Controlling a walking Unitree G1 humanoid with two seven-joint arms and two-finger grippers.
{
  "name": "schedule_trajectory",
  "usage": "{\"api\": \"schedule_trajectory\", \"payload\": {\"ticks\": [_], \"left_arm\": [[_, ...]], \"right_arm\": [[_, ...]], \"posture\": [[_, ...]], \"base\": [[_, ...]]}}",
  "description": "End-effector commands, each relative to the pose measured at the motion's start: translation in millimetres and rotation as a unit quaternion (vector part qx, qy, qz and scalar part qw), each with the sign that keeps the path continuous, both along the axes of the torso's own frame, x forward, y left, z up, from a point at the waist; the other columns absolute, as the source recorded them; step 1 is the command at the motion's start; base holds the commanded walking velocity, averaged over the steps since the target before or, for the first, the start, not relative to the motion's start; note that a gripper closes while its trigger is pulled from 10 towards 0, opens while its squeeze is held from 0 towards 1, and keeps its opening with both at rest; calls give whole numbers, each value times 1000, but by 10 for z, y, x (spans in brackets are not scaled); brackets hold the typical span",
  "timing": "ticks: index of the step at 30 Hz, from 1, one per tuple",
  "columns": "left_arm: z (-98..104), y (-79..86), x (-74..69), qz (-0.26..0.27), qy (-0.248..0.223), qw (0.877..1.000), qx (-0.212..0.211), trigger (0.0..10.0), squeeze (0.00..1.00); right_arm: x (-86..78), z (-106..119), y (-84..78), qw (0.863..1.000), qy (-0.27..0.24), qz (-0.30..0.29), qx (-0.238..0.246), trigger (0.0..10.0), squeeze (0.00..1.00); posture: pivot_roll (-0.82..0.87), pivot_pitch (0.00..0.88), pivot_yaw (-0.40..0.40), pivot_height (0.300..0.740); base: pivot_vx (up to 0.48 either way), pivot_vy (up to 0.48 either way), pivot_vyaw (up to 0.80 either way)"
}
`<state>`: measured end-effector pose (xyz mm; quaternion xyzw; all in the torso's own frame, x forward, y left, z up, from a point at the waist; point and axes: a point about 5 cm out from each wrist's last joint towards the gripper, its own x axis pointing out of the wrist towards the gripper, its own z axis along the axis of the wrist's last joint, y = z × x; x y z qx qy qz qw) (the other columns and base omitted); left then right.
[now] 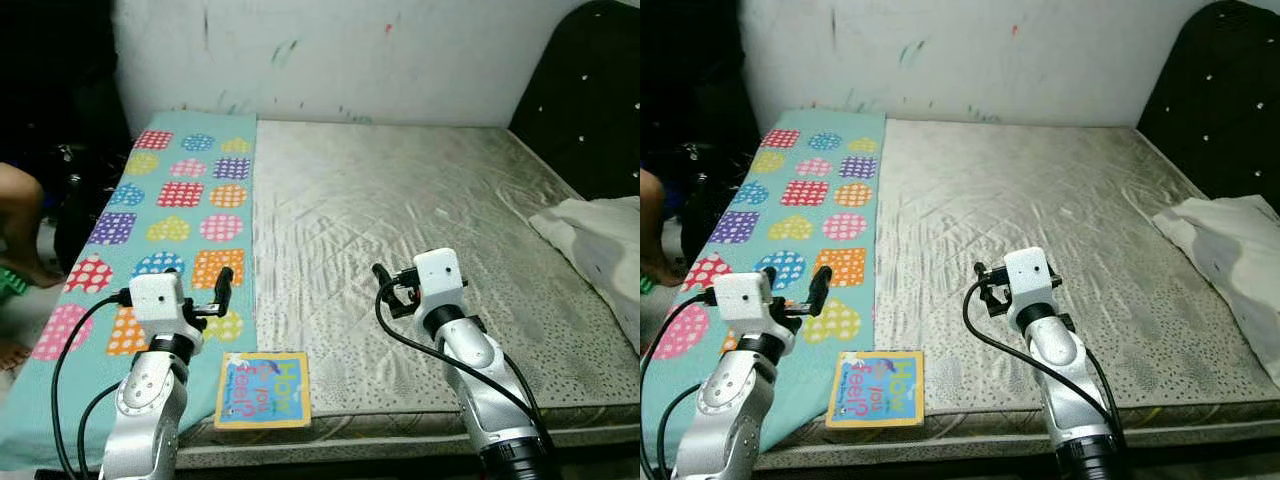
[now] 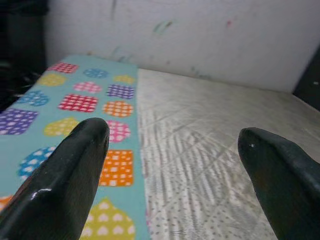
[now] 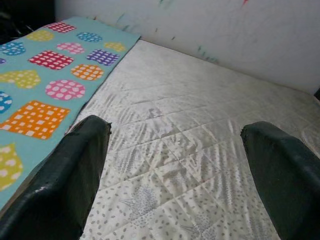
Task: Clean up the room
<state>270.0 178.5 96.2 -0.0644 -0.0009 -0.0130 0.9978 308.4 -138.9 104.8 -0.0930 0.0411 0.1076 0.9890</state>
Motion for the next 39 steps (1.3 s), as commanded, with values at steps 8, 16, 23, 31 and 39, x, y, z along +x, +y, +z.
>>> {"api": "schedule_trajectory", "payload": {"ticks": [8, 16, 23, 31, 39], "left_arm": [[17, 33, -9, 10, -2, 1000, -5, 10000, 0], [-45, 198, -116, 49, 15, 999, -17, 10000, 0], [-67, 250, -191, 54, 29, 998, -11, 10000, 0], [-88, 365, -306, 65, 31, 997, -10, 10000, 0], [-77, 439, -606, 52, 35, 998, -1, 10000, 0]], "right_arm": [[-10, 6, -31, 1000, 4, -3, 14, 10000, 0], [-83, -32, -42, 1000, 14, 7, -26, 10000, 0], [-120, -106, -63, 997, 40, -9, -63, 10000, 0], [-253, -84, -255, 998, 41, -27, -29, 10000, 0], [-401, 28, -484, 998, 8, -67, 9, 10000, 0]], "posture": [[-96, 5, -53, 740], [-92, 31, -57, 740], [-86, 54, -61, 740], [-84, 69, -62, 740], [-84, 69, -50, 740]], "base": [[0, 0, 0], [0, 0, 0], [0, 0, 0], [0, 0, 0], [0, 0, 0]]}}
